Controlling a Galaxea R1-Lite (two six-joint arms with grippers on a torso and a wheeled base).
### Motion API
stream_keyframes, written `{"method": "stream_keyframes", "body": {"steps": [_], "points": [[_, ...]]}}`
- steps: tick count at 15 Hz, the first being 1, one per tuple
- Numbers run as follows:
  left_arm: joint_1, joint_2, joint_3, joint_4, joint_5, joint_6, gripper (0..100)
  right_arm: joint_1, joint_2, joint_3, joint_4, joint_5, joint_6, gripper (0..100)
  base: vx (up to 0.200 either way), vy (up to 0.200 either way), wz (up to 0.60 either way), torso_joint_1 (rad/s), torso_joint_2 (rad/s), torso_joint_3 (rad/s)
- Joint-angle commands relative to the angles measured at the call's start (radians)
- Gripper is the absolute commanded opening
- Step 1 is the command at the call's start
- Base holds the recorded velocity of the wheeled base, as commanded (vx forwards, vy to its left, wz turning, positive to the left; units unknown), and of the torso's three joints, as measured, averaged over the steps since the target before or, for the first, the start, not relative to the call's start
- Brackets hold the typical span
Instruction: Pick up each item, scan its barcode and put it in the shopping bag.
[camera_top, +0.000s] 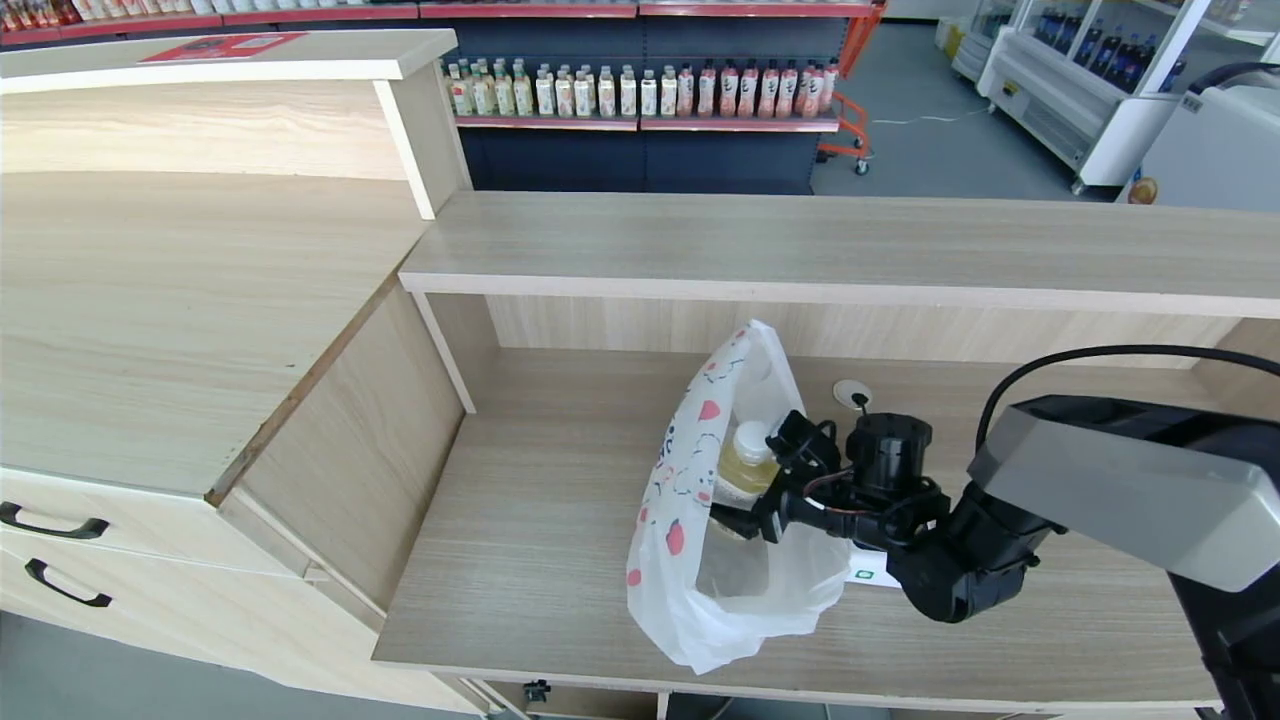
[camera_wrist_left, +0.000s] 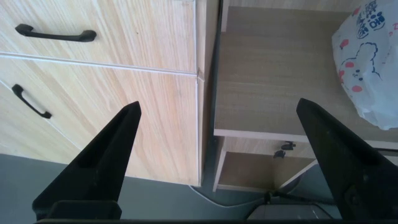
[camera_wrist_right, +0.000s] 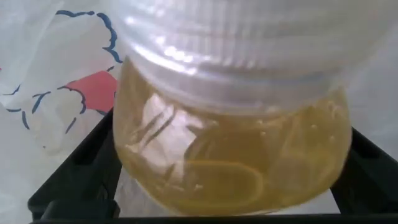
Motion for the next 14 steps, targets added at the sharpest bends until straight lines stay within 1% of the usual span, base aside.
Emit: {"method": "stream_keyframes", "body": {"steps": [1,3,5,6,8,10,11,12,14], "points": [[0.000,0.000,0.000,0.000,0.001,-0.001,100,-0.006,-0.098,0.041,0.016,-0.001,0.116,100,0.000,0.000,0.00,0.000,0.00,0.000],[0.000,0.000,0.000,0.000,0.001,-0.001,100,-0.014,-0.228,0.107,0.065,-0.011,0.279,100,0.000,0.000,0.00,0.000,0.00,0.000],[0.000,0.000,0.000,0.000,0.001,-0.001,100,-0.034,-0.329,0.150,0.099,-0.018,0.352,100,0.000,0.000,0.00,0.000,0.00,0.000],[0.000,0.000,0.000,0.000,0.001,-0.001,100,-0.058,-0.429,0.203,0.128,-0.017,0.388,100,0.000,0.000,0.00,0.000,0.00,0.000],[0.000,0.000,0.000,0.000,0.001,-0.001,100,-0.103,-0.572,0.315,0.143,-0.015,0.404,100,0.000,0.000,0.00,0.000,0.00,0.000],[0.000,0.000,0.000,0.000,0.001,-0.001,100,-0.152,-0.731,0.426,0.203,-0.020,0.424,100,0.000,0.000,0.00,0.000,0.00,0.000],[0.000,0.000,0.000,0.000,0.001,-0.001,100,-0.219,-0.863,0.499,0.298,-0.047,0.417,100,0.000,0.000,0.00,0.000,0.00,0.000],[0.000,0.000,0.000,0.000,0.001,-0.001,100,-0.261,-0.966,0.556,0.352,-0.089,0.412,100,0.000,0.000,0.00,0.000,0.00,0.000],[0.000,0.000,0.000,0.000,0.001,-0.001,100,-0.380,-1.227,0.722,0.472,-0.178,0.375,100,0.000,0.000,0.00,0.000,0.00,0.000]]}}
